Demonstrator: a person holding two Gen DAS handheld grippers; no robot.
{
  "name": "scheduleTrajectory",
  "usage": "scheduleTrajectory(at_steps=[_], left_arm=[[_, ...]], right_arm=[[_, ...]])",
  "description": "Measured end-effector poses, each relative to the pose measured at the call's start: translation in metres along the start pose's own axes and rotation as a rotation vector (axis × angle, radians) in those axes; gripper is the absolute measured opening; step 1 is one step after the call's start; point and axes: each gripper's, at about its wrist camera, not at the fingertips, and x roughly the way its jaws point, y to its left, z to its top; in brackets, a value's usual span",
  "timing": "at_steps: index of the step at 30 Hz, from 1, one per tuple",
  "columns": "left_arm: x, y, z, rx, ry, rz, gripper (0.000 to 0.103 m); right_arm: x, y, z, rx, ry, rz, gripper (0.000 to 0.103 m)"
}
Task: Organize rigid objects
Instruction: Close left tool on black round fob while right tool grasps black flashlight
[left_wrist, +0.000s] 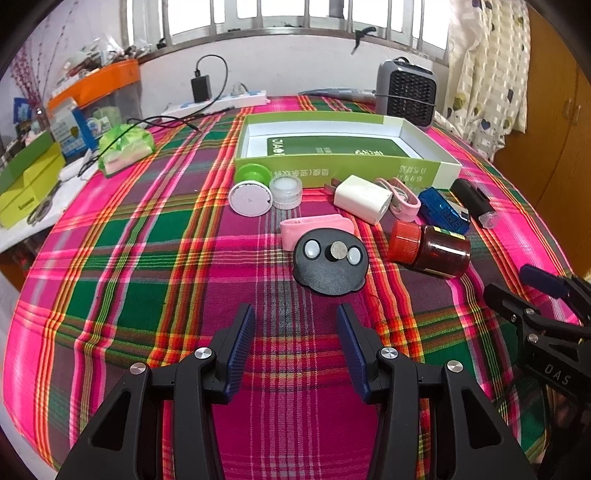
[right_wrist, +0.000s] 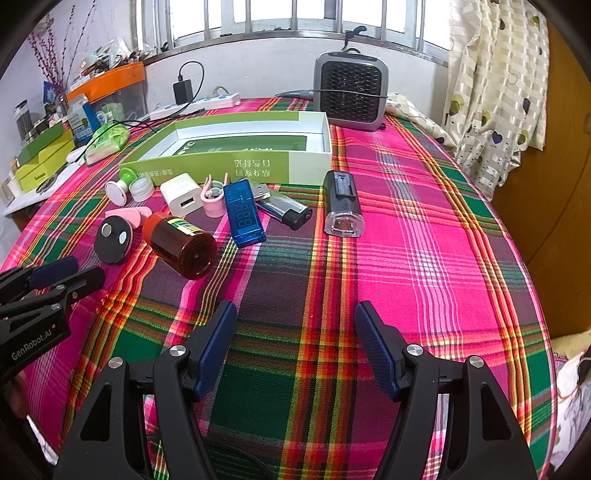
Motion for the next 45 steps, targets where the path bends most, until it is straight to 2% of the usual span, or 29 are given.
scheduleTrajectory(at_steps=[6,12,16,19,25,32,45], left_arm=[[-0.001,0.001,0.004,0.007,0.024,-0.020,0.044],[0.000,0.012,0.010,-0.070,0.028,-0.130,0.045],[0.001,0.012,0.014,-0.082,0.033,-0.156,0.045],[0.004,0.011,0.018,-0.090,0.037,-0.178,0.048],[0.014,0.015,0.032,-0.125,0.053,-0.187,0.048],[0.022,0.012,0.043,-0.103,0.061,-0.165,0.048],[0.027,0.016,0.048,-0.097,0.060,-0.172,0.046]], right_arm=[[0.006,-0.007,0.007,-0.012,0.021,0.020,0.067],[0.014,-0.020,0.020,0.013,0.047,0.023,0.067],[0.020,-0.022,0.029,-0.030,0.059,-0.003,0.067],[0.024,-0.029,0.035,-0.026,0.061,0.012,0.067],[0.037,-0.036,0.046,-0.019,0.083,0.033,0.067],[0.047,-0.038,0.058,-0.029,0.088,0.034,0.067],[0.054,-0.040,0.066,-0.026,0.083,0.033,0.067]])
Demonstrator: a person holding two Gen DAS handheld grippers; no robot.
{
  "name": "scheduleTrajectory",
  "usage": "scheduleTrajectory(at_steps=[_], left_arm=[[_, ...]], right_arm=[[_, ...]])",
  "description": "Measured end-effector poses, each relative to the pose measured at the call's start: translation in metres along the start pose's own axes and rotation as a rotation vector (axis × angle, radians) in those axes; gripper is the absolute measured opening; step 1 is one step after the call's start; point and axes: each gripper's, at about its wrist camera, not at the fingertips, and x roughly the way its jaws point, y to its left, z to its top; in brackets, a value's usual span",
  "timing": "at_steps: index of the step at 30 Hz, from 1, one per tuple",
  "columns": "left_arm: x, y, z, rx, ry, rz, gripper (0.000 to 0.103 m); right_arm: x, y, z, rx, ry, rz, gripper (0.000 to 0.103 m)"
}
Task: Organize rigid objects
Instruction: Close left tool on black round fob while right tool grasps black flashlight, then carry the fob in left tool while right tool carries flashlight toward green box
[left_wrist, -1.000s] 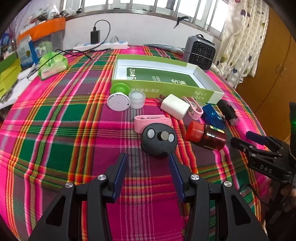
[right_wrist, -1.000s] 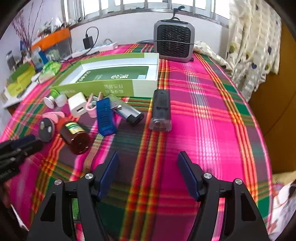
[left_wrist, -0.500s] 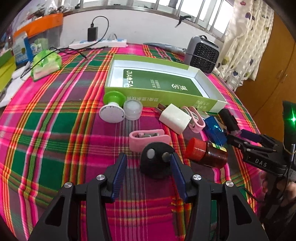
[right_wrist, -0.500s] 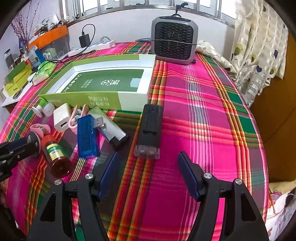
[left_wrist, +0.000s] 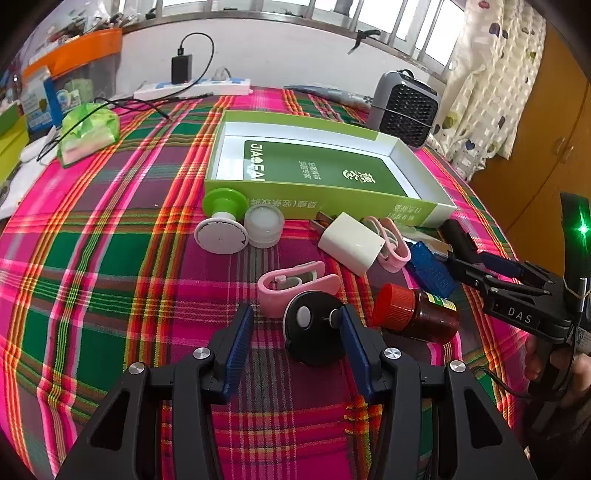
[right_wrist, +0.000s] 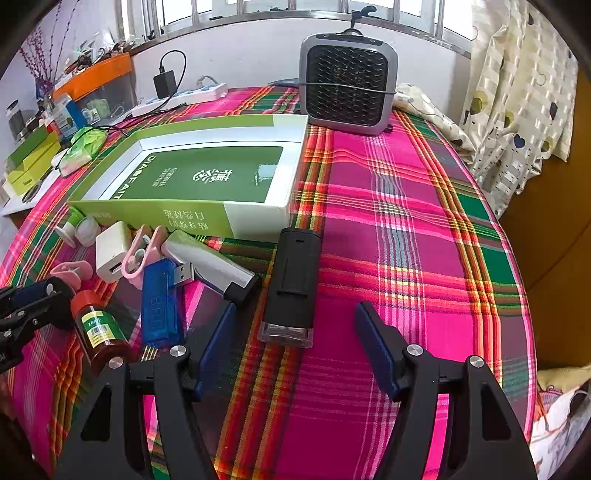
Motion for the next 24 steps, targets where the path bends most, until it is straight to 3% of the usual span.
scheduleTrajectory(at_steps=[5,7,13,24], left_arm=[[-0.0001,0.0025,-0.0002,-0.008,0.001,-0.021,0.034],[-0.0004,0.0015,-0.0011,-0.006,0.000,-0.027,0.032],[-0.0013,-0.0006,-0.0030,-0.004,-0.002,-0.036,0.028],[-0.0021,-0.0019,-0.0049,-0.005,-0.001,-0.036,0.028]], right_arm=[[-0.0005,-0.0005,-0.0001,0.004,-0.004,-0.006,0.062],[-0.0018,-0.0021,-0.0008,0.013,-0.011,-0.010,0.049],[-0.0032,-0.0076,-0.0008,0.034,-0.018,-0.017,0.033],[-0.0053,-0.0033,-0.0046,0.018,-0.023,-0.011,0.032]])
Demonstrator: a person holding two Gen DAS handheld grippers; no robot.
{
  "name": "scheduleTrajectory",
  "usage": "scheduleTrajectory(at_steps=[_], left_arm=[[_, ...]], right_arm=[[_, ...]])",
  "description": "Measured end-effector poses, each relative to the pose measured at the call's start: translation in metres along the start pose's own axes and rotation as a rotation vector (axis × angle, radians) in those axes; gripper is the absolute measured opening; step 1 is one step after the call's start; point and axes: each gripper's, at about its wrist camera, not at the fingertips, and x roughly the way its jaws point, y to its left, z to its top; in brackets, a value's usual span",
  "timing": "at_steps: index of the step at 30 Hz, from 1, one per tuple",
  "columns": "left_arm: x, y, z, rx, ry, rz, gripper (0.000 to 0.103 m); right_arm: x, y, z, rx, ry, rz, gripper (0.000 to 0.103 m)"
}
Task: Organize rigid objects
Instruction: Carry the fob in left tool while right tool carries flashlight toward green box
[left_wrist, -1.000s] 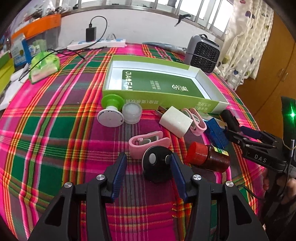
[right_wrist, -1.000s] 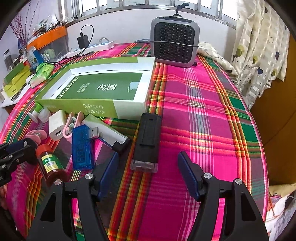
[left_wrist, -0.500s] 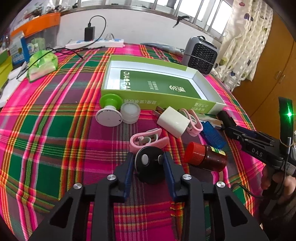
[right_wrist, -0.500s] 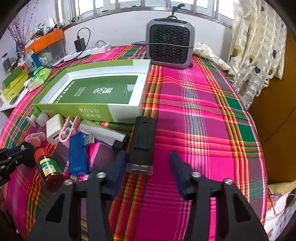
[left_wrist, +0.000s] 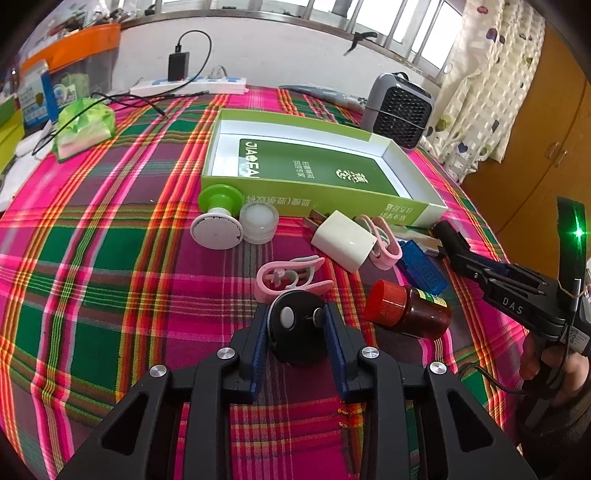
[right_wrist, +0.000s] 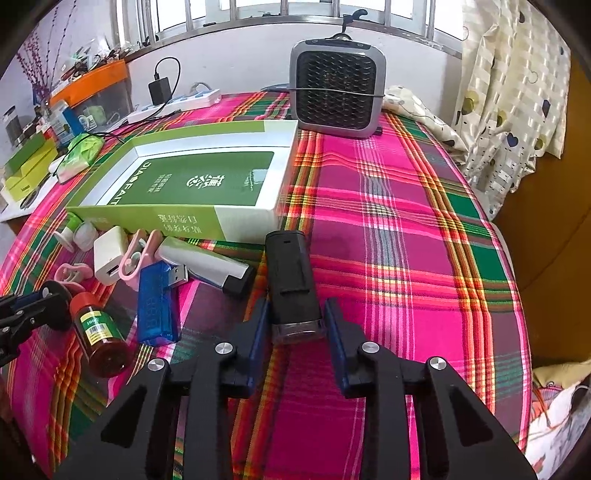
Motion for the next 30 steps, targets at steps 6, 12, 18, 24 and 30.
scheduleTrajectory(at_steps=[6,12,18,24,30], left_arm=[[-0.001,0.000,-0.001,0.001,-0.002,-0.005,0.028],[-0.007,-0.001,-0.003,0.001,-0.017,-0.008,0.028],[-0.011,0.001,-0.003,-0.002,-0.018,-0.011,0.028],[-0.010,0.001,-0.004,-0.001,-0.008,-0.013,0.028],[-0.009,0.003,-0.002,-0.004,-0.004,-0.007,0.028]], right_arm=[[-0.005,0.000,-0.002,0.008,-0.010,0.017,0.029],[-0.010,-0.002,-0.005,0.014,-0.020,0.032,0.029],[-0.014,-0.002,-0.013,0.021,-0.011,0.038,0.029],[-0.012,-0.002,-0.014,0.023,0.004,0.048,0.029],[-0.003,0.002,-0.004,0.000,0.008,0.035,0.031]])
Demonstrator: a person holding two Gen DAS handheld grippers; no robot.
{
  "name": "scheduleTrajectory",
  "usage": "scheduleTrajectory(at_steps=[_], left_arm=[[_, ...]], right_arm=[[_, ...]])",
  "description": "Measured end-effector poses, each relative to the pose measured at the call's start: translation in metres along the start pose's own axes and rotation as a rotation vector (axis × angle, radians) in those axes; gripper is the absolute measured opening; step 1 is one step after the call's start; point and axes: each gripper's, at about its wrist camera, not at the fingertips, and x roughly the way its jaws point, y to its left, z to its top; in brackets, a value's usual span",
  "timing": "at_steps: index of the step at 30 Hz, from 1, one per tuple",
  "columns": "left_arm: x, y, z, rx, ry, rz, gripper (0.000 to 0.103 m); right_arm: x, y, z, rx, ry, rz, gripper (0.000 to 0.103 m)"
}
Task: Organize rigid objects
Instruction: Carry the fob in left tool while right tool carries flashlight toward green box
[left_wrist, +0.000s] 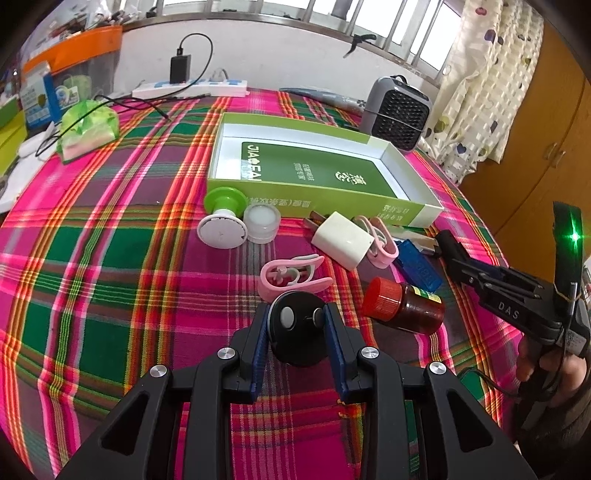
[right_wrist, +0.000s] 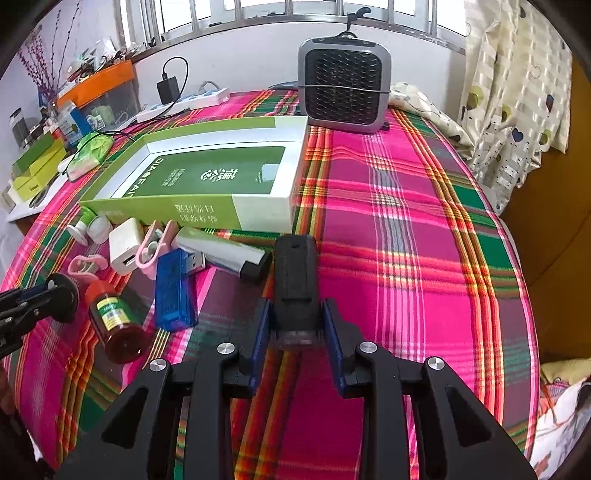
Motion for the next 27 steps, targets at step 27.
scheduleTrajectory(at_steps=[27], left_arm=[[-0.009,-0.001,0.065,0.049,-0.054,-0.024,0.028]], right_arm=[[-0.026,0.011,0.050,-0.035,-0.077,0.016,0.029]])
